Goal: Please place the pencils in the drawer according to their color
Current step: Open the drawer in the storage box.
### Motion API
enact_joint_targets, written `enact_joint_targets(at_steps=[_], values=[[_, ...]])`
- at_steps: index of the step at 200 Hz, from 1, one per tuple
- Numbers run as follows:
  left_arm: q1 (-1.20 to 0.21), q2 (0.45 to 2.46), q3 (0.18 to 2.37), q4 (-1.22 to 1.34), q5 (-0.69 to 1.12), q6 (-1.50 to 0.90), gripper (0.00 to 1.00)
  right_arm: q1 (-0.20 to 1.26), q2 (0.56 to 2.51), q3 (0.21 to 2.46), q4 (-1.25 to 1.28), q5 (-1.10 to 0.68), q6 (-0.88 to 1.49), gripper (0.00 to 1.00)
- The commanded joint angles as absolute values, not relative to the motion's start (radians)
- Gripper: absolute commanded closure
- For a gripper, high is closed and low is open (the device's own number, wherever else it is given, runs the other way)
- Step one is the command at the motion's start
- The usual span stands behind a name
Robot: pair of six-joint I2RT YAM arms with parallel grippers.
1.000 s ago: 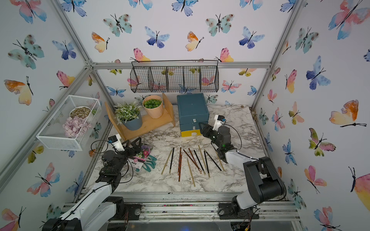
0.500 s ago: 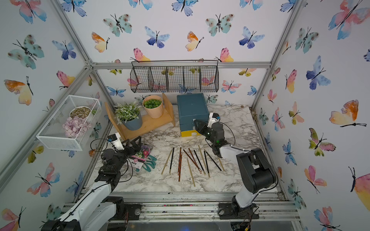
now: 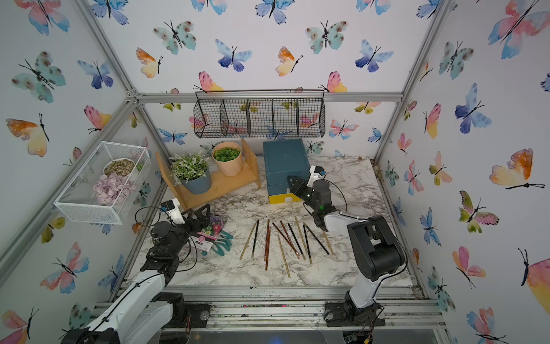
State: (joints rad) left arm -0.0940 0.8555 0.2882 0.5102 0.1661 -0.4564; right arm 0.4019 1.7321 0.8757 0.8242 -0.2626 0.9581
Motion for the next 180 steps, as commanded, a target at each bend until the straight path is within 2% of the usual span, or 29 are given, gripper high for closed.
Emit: enact_joint_targets(at_steps=[1,35,109,121,157,180], values=[[-0.101,0.839,0.309,0.506,0.150,-0.457,0.02,0.413,1.752,0.903,0.873,-0.279,0.976,0.60],[-0.100,0.842,0.316,0.491,0.121,-0.475,0.02,0.414,1.749,0.901,0.882,-0.275,0.974,0.68],[-0.101,0.824,0.316,0.499,0.128,-0.498,0.01,0.416,1.699,0.857,0.872,-0.265,0.948,0.98],[-0.100,0.819,0.316,0.497,0.122,-0.516,0.01,0.416,1.691,0.849,0.871,-0.268,0.946,0.98],[-0.100,0.800,0.311,0.493,0.084,-0.590,0.20,0.418,1.647,0.806,0.868,-0.275,0.951,0.98],[-0.100,0.795,0.313,0.481,0.075,-0.595,0.22,0.426,1.600,0.761,0.856,-0.267,0.954,0.98]])
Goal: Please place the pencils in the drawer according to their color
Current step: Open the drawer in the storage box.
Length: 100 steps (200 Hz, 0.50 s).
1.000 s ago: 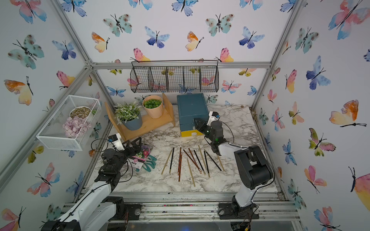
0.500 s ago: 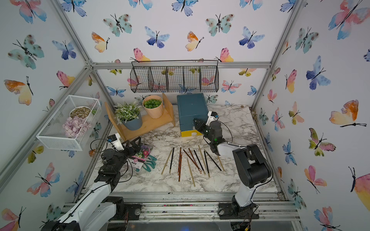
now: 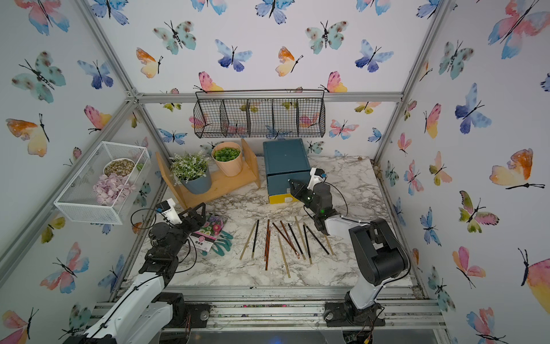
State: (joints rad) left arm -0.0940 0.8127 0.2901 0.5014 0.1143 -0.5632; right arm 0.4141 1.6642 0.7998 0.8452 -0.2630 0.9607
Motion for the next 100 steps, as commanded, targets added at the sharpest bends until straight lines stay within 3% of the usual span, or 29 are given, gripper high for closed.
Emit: enact_joint_targets(at_steps=[1,11,27,100], values=[[-0.100,0.795,0.313,0.482,0.075,-0.594,0.21,0.426,1.599,0.760,0.855,-0.267,0.954,0.98],[-0.100,0.795,0.313,0.479,0.074,-0.592,0.16,0.431,1.575,0.739,0.842,-0.259,0.954,0.98],[-0.100,0.796,0.316,0.479,0.077,-0.586,0.00,0.438,1.536,0.709,0.820,-0.243,0.954,0.98],[-0.100,0.811,0.334,0.445,0.084,-0.554,0.02,0.487,1.392,0.609,0.713,-0.211,0.941,0.98]])
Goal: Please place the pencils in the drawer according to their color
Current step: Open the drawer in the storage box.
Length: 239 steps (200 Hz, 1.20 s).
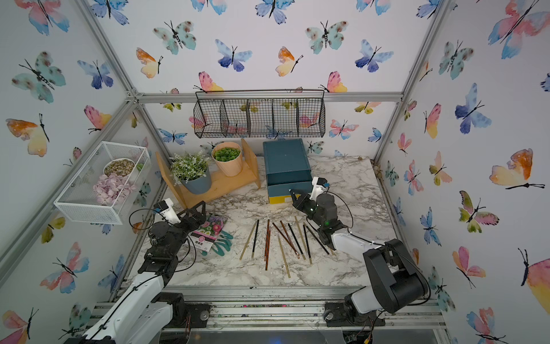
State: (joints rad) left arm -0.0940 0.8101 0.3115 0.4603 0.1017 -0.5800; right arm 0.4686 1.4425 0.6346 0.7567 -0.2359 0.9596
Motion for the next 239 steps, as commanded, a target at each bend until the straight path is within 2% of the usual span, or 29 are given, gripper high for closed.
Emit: enact_joint_targets(at_steps=[1,66,152,207,239], values=[[-0.100,0.811,0.334,0.446,0.084,-0.554,0.01,0.488,1.390,0.608,0.711,-0.210,0.941,0.98],[-0.100,0.805,0.331,0.442,0.078,-0.551,0.02,0.506,1.257,0.544,0.576,-0.200,0.918,0.98],[-0.100,0.813,0.334,0.428,0.073,-0.549,0.02,0.548,1.187,0.499,0.484,-0.172,0.930,0.98],[-0.100,0.816,0.334,0.436,0.066,-0.548,0.02,0.554,1.194,0.506,0.449,-0.167,0.913,0.80],[-0.100,0.821,0.336,0.431,0.072,-0.545,0.02,0.554,1.177,0.532,0.383,-0.150,0.871,0.73]])
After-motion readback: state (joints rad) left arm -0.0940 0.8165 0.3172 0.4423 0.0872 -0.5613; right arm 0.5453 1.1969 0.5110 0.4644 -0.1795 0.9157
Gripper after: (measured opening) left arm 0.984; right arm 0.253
